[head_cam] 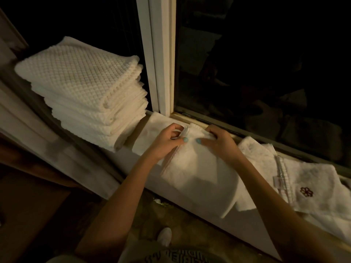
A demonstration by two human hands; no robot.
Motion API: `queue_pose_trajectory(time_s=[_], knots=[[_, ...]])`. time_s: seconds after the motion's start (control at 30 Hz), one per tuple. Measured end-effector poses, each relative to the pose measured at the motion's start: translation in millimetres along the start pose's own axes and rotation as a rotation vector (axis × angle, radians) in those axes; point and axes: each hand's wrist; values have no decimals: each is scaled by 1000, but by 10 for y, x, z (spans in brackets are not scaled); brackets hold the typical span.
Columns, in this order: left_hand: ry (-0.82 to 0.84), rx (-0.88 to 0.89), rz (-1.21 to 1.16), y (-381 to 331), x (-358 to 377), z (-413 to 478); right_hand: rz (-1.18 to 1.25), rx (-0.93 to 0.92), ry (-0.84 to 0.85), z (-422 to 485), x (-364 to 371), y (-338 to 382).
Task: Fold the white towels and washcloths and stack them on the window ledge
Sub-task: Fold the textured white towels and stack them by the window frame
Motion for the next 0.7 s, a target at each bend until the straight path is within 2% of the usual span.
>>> queue_pose_trajectory(time_s=[0.1, 0.2, 0.27, 0.37, 0.57, 0.7], knots=[[103, -74, 80, 57, -87, -89, -22, -10, -21, 49, -39, 24], [176, -96, 205, 126, -146, -267, -84, 54, 21, 108, 56, -59], [144, -100, 289, 176, -140, -357, -110, 91, 66, 137, 131, -116], [-2, -110, 347, 249, -97, -451, -157, 70, 71, 184, 162, -152], [-344, -173, 136, 408, 98, -751, -454, -43, 93, 185, 57, -255], [-433, -267, -250, 555, 350, -1004, -629, -78, 177, 98, -167, -369]])
Point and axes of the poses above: each hand's wrist, its own z-axis towards the middle knuckle, its own x-axis out of the palm, y = z × x, and after that the axes turned 9 degrees about -y, right-handed
